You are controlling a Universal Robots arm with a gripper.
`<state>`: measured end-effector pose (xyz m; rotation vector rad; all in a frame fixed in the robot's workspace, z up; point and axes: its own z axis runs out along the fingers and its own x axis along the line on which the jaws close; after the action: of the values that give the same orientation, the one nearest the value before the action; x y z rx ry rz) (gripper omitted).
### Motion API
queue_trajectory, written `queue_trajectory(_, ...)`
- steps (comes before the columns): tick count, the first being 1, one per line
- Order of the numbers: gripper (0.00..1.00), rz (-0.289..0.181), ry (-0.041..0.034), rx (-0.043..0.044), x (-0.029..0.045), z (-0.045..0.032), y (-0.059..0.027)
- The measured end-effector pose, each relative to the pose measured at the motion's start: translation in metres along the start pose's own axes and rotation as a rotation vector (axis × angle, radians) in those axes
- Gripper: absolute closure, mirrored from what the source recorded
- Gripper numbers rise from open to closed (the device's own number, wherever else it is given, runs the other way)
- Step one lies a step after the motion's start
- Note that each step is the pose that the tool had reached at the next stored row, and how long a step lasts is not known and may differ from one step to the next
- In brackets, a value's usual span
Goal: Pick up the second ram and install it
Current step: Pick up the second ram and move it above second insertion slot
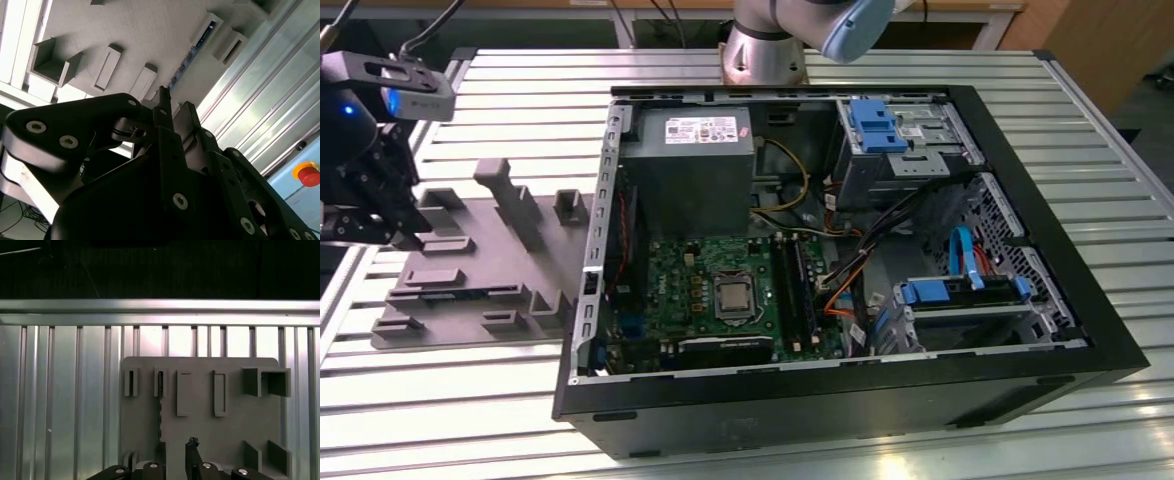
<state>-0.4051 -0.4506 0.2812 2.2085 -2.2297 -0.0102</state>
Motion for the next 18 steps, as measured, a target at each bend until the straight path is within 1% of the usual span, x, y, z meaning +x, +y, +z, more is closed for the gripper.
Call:
queue_trajectory(3, 0.70, 0.000, -0.0001, 0.0006, 0.0002, 0.0046, 0.0002)
queue_trajectory(5, 0.70, 0.000, 0.0000, 0.0005, 0.0003, 0.0062, 0.0003)
queue_trajectory(14, 0.70, 0.000, -0.0001, 0.0006, 0.0003, 0.0077, 0.0005)
queue_trajectory(18, 0.70, 0.000, -0.0001, 0.0006, 0.0011, 0.0100, 0.0008)
